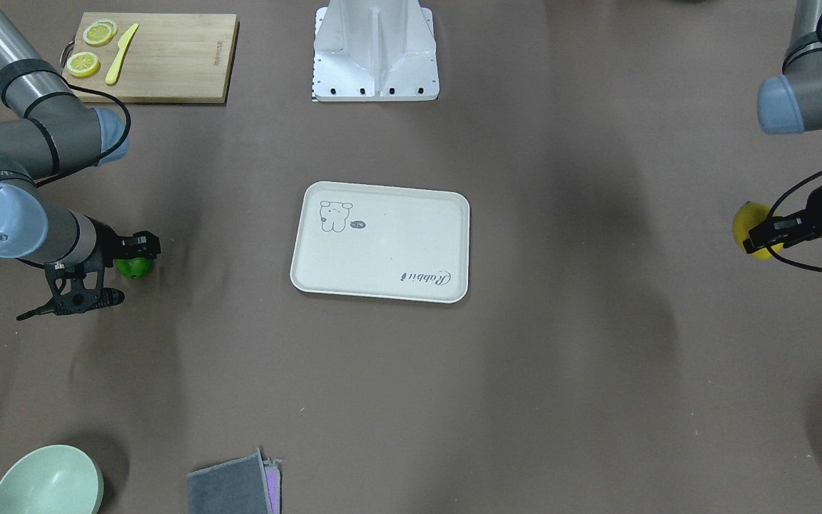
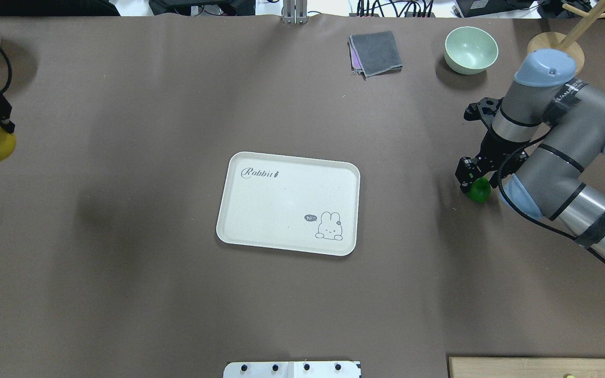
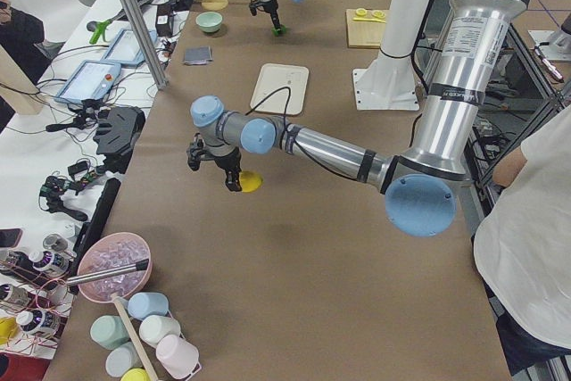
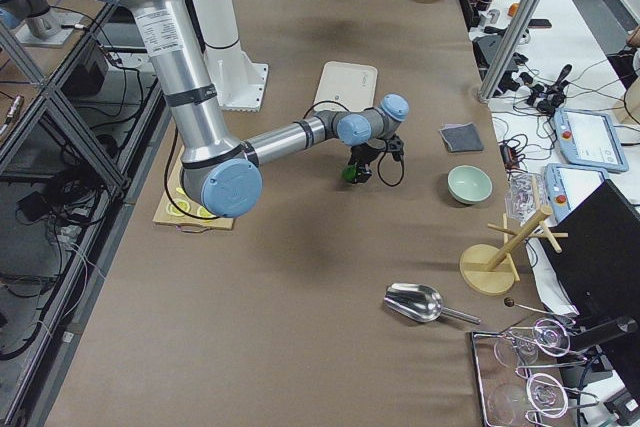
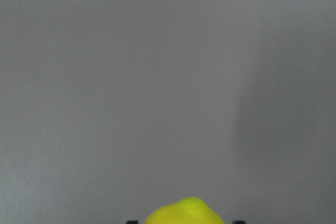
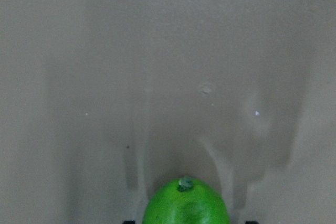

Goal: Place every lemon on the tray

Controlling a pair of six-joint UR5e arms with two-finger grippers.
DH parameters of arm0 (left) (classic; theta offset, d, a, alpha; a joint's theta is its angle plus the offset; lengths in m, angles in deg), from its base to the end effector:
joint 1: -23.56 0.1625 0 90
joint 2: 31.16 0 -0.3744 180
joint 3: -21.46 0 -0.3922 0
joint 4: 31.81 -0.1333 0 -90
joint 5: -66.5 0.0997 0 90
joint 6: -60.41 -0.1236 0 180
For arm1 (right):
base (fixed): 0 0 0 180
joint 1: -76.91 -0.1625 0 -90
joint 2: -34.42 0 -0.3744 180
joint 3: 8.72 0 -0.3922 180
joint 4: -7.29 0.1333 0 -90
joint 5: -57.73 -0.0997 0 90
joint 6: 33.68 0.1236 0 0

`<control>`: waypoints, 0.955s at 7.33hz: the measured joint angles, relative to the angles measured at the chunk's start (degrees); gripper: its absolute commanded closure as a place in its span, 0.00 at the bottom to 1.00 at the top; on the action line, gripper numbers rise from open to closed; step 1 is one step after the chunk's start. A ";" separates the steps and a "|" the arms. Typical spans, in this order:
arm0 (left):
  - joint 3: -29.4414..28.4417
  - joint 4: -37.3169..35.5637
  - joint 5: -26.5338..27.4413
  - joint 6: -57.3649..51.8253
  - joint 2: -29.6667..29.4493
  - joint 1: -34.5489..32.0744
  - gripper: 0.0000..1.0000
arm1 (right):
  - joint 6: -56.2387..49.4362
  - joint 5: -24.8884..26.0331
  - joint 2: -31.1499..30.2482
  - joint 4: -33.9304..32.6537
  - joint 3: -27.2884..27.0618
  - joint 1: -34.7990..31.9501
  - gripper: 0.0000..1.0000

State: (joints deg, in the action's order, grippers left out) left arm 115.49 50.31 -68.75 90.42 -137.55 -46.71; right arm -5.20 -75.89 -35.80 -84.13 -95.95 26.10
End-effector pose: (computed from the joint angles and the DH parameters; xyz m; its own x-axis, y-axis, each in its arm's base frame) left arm 0.1561 -0.5702 0.4481 0.6936 -0.1281 -0.7089 0.0201 0.9871 -0.1587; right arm -0.3557 -0.5123 0.4595 0.6804 -0.1724 0.7122 0.3233 0.9429 -0.0806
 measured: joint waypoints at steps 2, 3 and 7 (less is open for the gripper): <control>0.23 -11.37 0.12 -0.27 -9.40 -0.11 1.00 | 0.00 0.02 0.00 -0.05 0.02 -0.01 0.66; -0.20 -16.18 0.20 0.02 -14.35 -0.01 1.00 | 0.02 0.01 0.06 -0.06 0.01 -0.13 0.66; -1.74 -22.01 0.39 12.40 -26.88 4.76 1.00 | 0.62 -4.69 2.05 -0.14 -1.93 -4.17 0.66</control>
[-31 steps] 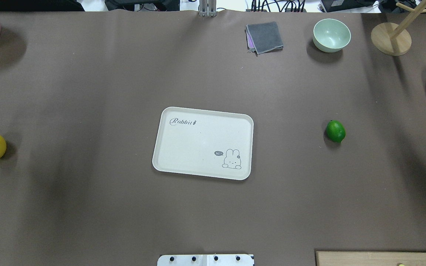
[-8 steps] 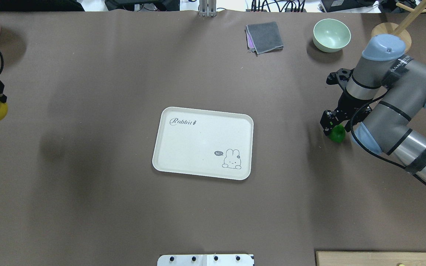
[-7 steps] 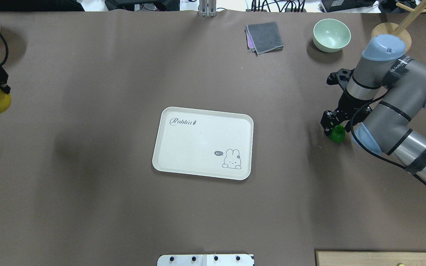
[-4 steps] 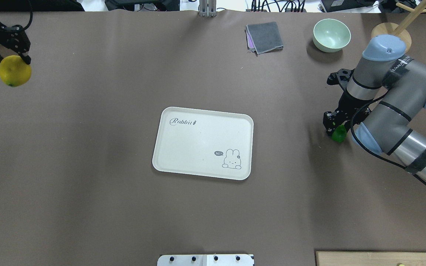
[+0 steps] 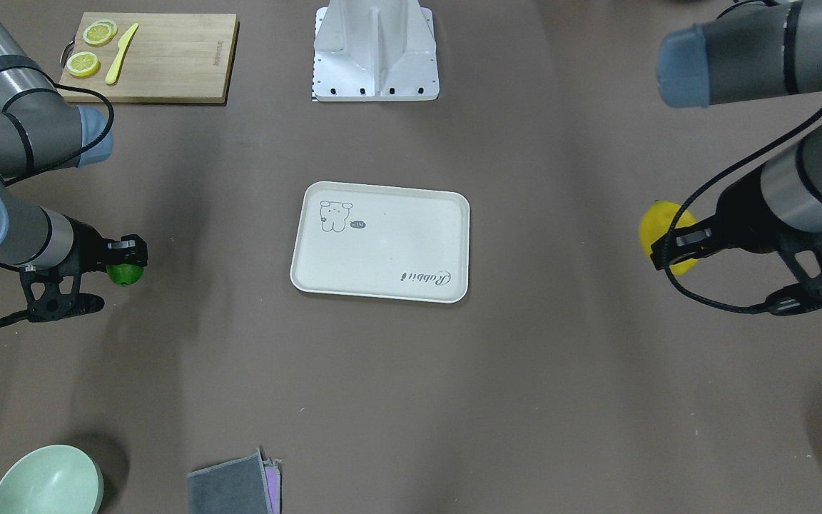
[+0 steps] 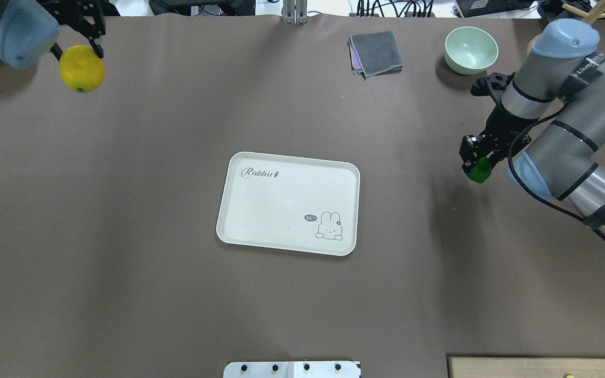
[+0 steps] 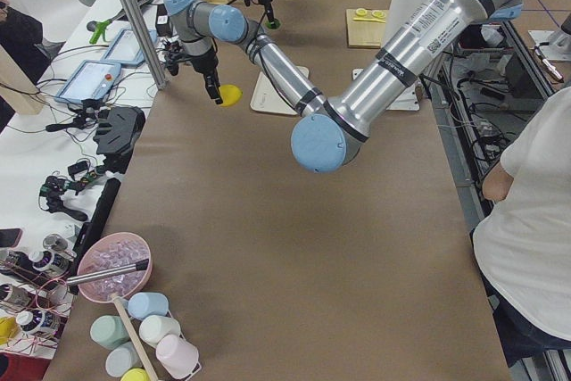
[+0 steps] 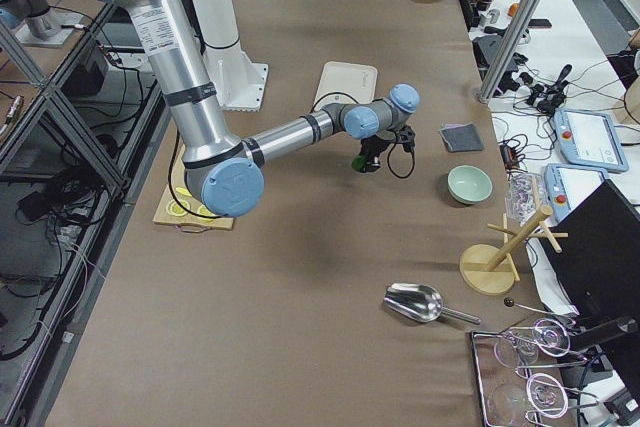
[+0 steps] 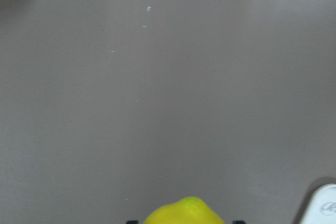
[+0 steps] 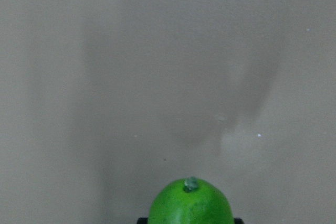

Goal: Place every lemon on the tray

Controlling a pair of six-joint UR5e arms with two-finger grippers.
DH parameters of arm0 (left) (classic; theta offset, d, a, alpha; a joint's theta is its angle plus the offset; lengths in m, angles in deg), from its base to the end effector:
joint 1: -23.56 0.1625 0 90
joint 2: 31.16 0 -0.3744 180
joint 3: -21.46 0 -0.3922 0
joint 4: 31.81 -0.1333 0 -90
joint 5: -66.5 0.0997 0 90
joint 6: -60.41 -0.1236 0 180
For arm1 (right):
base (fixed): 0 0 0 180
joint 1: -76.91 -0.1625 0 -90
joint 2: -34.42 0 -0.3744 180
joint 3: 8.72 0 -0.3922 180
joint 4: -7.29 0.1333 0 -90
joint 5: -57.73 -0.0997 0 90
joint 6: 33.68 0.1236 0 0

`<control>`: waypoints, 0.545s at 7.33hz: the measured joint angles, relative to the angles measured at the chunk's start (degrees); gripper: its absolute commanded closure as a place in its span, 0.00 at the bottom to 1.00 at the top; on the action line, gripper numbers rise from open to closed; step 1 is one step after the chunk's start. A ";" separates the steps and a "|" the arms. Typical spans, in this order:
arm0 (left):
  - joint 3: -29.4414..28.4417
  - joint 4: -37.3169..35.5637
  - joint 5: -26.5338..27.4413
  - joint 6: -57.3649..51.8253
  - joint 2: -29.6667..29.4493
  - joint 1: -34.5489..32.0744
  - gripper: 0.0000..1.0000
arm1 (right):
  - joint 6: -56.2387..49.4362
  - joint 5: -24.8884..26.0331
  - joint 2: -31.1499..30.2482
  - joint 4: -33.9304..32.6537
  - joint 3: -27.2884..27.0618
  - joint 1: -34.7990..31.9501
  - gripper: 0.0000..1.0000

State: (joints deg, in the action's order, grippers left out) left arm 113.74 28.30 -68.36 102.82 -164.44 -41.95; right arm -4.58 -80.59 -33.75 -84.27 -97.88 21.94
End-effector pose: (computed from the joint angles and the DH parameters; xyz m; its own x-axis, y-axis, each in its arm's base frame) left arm 0.2279 -0.6115 0.2125 0.6871 -0.2460 -0.6836 0.0871 0.9620 -0.2586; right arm -0.3262 -0.5367 0.4139 0.6144 -0.1357 0.7772 0.2775 0.9593 -0.0519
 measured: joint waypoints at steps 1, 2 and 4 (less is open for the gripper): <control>-0.08 1.05 0.17 5.45 -1.42 2.96 1.00 | 0.18 -2.37 0.90 0.03 -0.53 -0.37 0.66; -0.27 3.43 1.01 11.18 -2.30 6.17 1.00 | 0.67 -4.25 2.14 0.07 -0.80 -0.47 0.66; -1.20 8.49 4.72 20.77 -3.53 12.44 1.00 | 3.58 -5.72 5.93 0.10 -1.08 0.22 0.66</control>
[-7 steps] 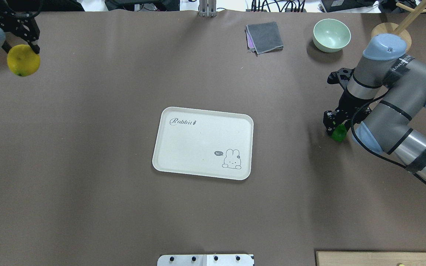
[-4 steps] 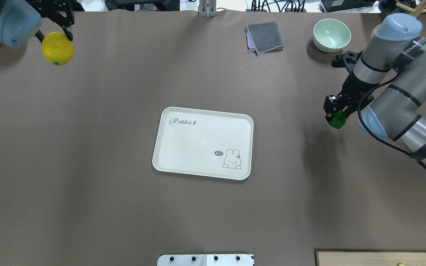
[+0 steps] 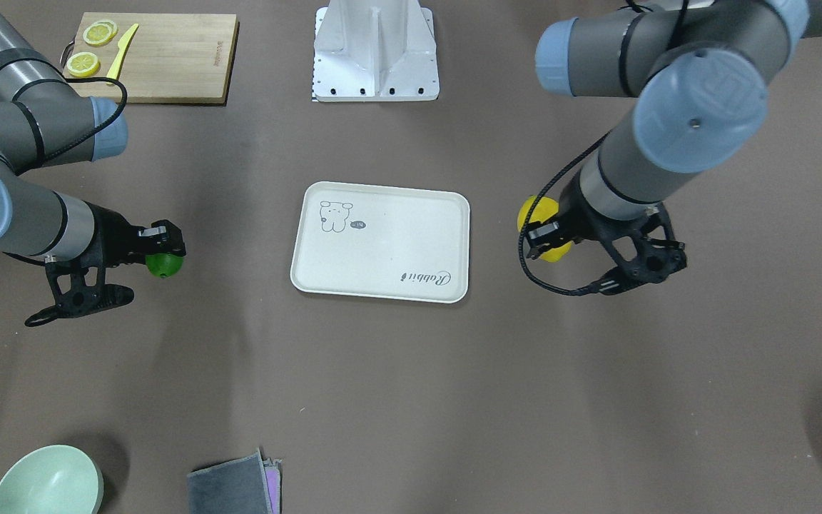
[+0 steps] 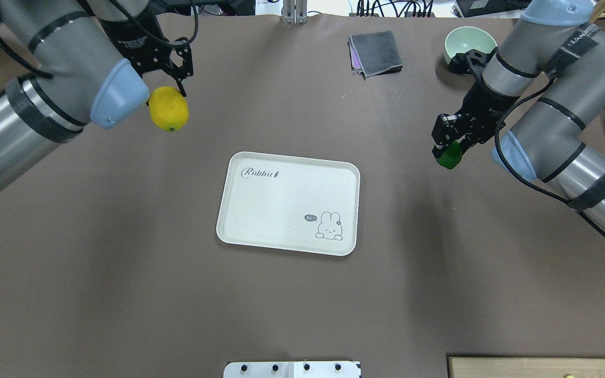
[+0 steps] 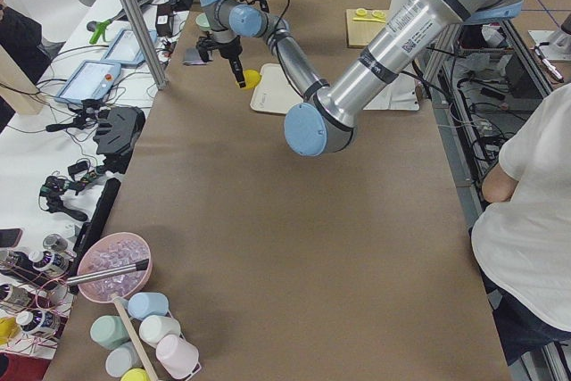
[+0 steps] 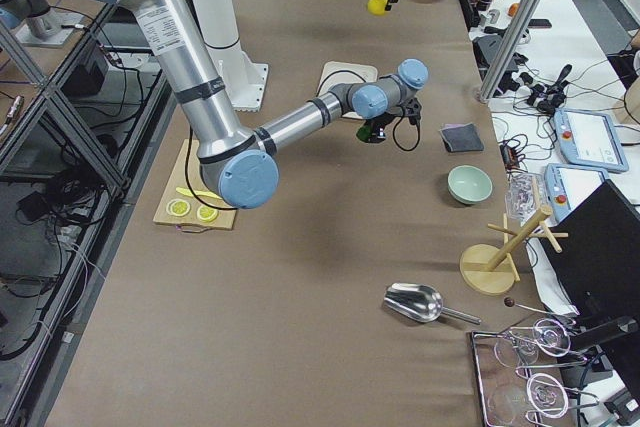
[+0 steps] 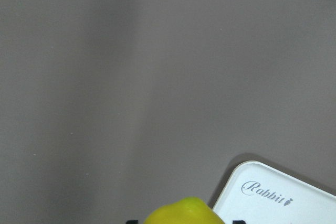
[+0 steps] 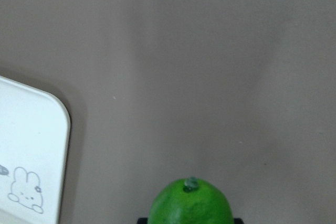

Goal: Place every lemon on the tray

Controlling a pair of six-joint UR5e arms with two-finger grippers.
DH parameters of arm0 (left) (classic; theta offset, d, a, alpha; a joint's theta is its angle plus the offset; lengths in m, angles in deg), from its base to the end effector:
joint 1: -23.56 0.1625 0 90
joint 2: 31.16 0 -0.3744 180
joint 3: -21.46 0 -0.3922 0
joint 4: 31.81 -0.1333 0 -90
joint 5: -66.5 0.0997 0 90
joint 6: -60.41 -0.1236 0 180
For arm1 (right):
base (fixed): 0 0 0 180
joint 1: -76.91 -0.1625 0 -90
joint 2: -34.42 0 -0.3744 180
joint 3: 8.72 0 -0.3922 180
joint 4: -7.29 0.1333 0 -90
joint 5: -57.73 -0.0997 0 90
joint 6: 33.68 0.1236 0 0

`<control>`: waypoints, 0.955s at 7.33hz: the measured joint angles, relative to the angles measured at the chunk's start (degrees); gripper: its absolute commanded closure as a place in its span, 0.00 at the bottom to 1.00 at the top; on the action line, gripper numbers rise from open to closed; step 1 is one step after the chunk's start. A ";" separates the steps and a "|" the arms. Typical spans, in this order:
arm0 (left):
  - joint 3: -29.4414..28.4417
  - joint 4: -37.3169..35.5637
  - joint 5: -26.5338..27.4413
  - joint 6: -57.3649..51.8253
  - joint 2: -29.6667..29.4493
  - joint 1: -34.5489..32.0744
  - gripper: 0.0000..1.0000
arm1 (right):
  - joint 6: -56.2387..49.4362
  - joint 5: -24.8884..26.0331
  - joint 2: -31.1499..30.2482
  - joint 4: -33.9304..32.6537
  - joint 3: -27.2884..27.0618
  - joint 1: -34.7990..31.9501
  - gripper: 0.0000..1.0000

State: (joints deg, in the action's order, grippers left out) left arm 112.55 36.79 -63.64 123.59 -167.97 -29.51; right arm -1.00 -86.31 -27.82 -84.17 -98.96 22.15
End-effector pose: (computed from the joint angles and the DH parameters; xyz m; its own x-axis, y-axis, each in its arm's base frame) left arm 0.3581 -0.5656 0.1678 0.6776 -0.3274 -0.6585 0.1485 0.9379 -0.3135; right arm -0.3434 -0.5438 0.3301 0.5068 -0.1393 0.8508 0.2882 0.9575 -0.0149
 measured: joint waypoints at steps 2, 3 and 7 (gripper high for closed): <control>-2.76 6.22 3.75 8.51 -0.94 5.69 1.00 | 2.27 0.32 3.24 0.89 0.09 2.21 0.69; -4.61 9.73 5.52 11.98 -1.27 8.12 1.00 | 2.58 1.15 4.04 2.35 0.37 3.68 0.69; -10.01 14.58 12.62 14.73 -3.28 15.89 1.00 | 2.74 3.01 9.68 6.12 5.52 8.51 0.68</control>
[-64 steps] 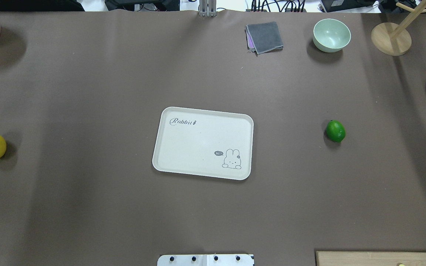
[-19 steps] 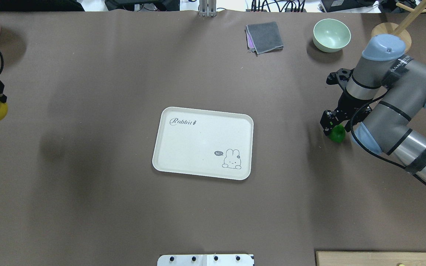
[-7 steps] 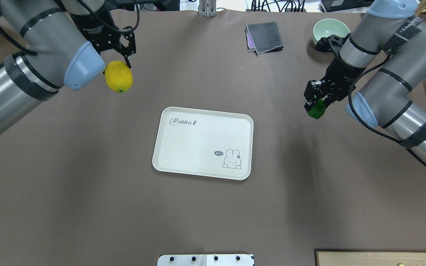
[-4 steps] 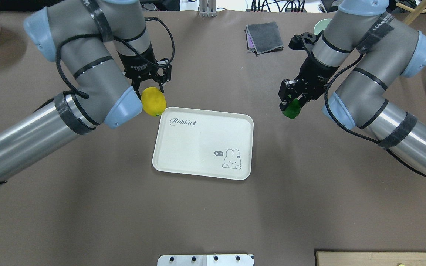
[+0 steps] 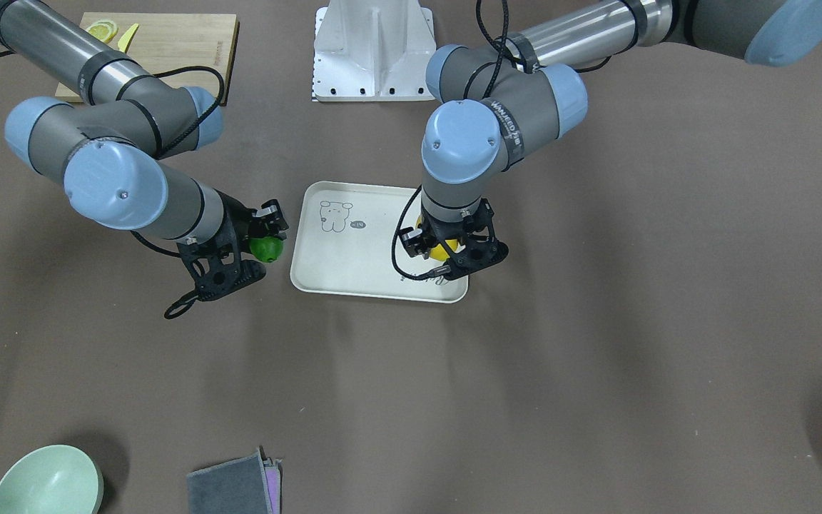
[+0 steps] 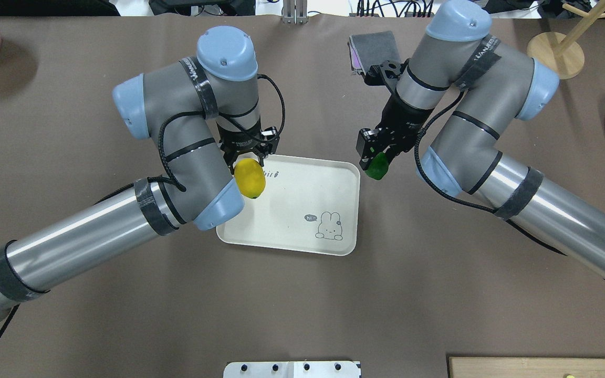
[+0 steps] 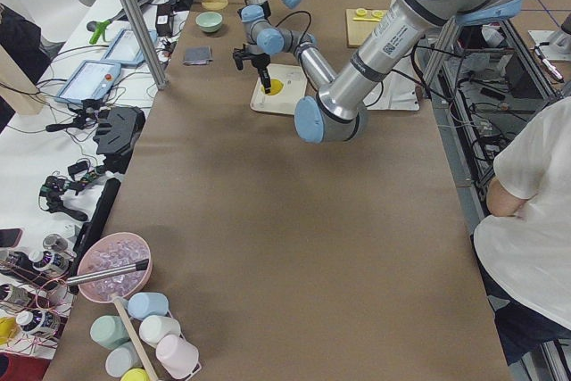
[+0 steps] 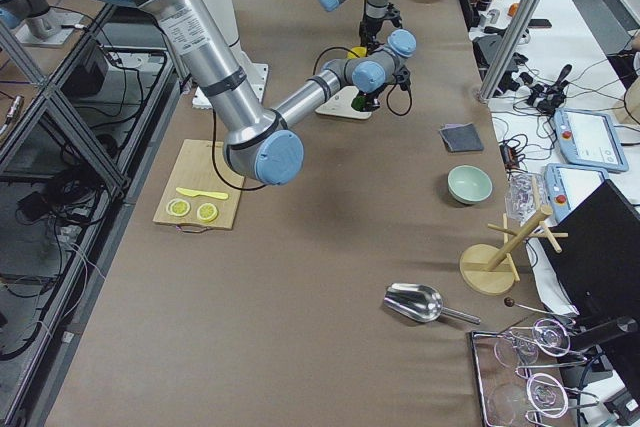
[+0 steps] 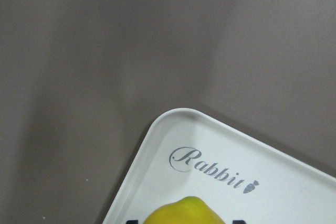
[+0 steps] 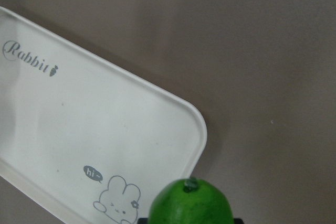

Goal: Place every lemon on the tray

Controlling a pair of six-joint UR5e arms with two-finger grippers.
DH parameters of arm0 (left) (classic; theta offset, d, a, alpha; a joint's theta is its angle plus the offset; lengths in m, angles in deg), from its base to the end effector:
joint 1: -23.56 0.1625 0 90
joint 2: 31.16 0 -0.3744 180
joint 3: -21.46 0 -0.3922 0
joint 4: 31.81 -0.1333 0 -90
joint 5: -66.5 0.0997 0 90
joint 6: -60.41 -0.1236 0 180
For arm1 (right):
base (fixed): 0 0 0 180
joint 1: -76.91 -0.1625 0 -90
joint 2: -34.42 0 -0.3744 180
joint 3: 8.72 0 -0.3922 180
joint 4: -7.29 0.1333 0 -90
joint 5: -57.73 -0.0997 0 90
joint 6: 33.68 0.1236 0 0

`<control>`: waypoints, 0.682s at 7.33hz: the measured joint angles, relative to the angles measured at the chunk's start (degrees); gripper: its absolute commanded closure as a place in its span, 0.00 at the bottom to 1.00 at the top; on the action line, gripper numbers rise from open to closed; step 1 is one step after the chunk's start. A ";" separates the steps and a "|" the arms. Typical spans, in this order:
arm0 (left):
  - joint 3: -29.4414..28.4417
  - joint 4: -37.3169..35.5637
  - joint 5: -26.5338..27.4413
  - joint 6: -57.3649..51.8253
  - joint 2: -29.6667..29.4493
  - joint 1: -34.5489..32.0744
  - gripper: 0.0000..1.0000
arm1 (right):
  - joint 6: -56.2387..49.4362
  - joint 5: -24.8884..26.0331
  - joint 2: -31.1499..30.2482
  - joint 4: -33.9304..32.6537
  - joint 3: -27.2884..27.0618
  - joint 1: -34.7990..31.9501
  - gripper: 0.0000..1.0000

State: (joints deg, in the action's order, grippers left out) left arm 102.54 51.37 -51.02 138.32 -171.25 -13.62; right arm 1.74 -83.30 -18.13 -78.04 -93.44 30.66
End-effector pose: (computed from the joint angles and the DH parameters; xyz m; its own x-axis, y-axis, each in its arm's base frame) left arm 0.5329 -0.4998 0.1788 0.7119 -0.3069 -0.6316 0.1832 0.9495 -0.2548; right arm -0.4475 -0.5213 0.2533 0.4283 -0.2938 0.8546 0.3745 0.9183 0.1280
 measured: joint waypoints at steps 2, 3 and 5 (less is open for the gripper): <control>-0.37 1.52 1.43 -0.16 0.67 1.59 0.76 | 0.02 2.27 1.64 3.26 2.56 2.61 0.68; -0.34 2.80 1.88 -0.20 1.38 1.74 0.48 | 0.04 3.46 1.98 4.48 3.30 3.74 0.67; 0.17 5.51 2.19 -0.28 3.46 1.76 0.04 | 0.01 5.54 2.93 5.53 4.05 5.63 0.67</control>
State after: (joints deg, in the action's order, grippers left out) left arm 102.71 56.88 -48.83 138.03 -167.79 -11.86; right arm 1.75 -77.76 -15.21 -72.51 -89.38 36.30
